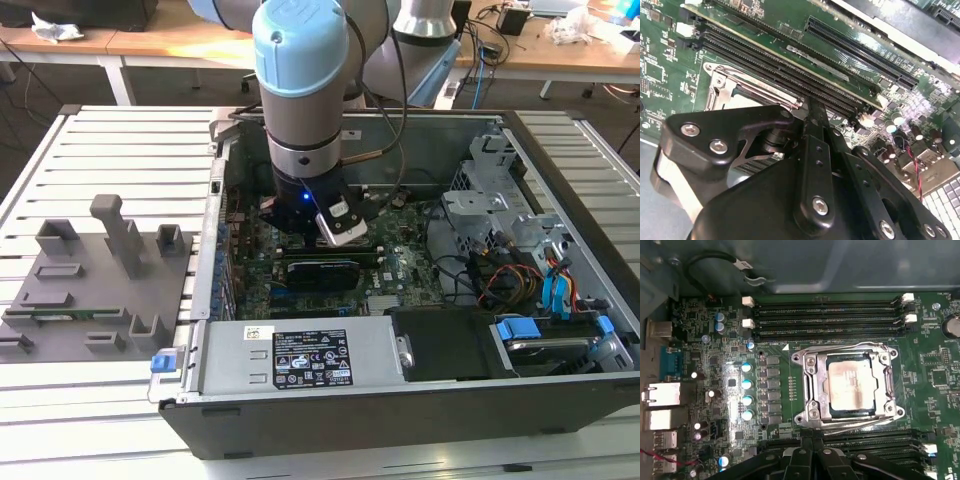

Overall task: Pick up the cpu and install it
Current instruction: 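Install the second cpu locking lever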

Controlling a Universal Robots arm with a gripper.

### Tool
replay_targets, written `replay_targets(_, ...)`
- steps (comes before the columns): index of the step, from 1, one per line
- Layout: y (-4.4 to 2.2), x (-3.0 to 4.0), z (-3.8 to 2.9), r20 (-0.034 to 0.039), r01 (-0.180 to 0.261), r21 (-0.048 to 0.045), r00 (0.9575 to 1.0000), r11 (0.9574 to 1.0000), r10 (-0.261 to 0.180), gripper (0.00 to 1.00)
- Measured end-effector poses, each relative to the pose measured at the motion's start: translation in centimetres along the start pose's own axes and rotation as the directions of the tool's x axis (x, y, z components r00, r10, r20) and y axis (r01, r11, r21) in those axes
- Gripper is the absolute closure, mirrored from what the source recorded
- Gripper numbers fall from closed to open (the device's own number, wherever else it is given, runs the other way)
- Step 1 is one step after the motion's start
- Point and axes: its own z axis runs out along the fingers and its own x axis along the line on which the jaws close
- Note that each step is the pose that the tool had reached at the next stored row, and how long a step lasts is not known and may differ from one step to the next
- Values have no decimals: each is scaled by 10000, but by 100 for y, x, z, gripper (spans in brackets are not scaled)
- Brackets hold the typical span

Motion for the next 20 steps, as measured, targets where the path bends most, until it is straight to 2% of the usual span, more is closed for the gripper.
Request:
replay_targets(1,-3,0,9,-2,-4,-46,10000,10000,4,89)
replay_targets(2,-12,6,52,-18,-28,-348,10000,9994,28,89)
replay_targets(3,-19,13,98,-30,-45,-563,10000,9984,44,89)
replay_targets(4,-24,19,125,-37,-55,-692,10000,9976,53,89)
replay_targets(5,4,11,-5,-34,-53,-668,10000,9978,51,89)
replay_targets(7,22,5,-93,-31,-51,-631,10000,9980,49,89)
replay_targets(10,50,-5,-235,-22,-46,-474,10000,9989,45,89)
replay_targets(12,65,-5,-251,-16,-49,-393,10000,9992,48,89)
replay_targets(13,68,-10,-247,-14,-55,-393,10000,9992,55,89)
replay_targets(19,109,-283,-207,-9,-82,-370,10000,9993,81,89)
replay_targets(20,125,-310,-202,-9,-81,-359,10000,9993,81,89)
